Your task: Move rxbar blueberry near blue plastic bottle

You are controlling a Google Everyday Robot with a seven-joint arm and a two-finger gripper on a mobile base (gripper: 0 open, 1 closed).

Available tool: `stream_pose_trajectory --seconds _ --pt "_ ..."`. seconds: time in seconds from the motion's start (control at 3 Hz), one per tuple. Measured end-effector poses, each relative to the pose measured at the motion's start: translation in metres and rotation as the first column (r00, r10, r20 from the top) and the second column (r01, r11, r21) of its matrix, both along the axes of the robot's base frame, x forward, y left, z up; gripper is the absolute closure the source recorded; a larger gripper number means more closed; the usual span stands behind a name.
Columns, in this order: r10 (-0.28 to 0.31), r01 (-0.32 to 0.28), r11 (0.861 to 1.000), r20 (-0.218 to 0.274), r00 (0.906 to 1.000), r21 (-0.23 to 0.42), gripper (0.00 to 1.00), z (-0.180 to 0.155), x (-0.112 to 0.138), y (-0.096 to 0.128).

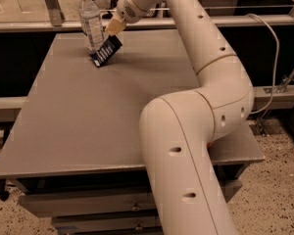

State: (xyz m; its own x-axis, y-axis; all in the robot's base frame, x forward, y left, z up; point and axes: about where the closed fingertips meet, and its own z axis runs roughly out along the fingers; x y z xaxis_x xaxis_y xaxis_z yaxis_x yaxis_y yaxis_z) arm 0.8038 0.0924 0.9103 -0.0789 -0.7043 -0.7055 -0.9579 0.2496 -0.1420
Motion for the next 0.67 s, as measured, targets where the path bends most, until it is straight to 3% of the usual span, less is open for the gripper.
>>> stream_pose_trajectory --seconds 0.67 --pt "-0.023 0.023 1.0 0.014 0.9996 -0.002 0.15 0.0036 0.0051 -0.0192"
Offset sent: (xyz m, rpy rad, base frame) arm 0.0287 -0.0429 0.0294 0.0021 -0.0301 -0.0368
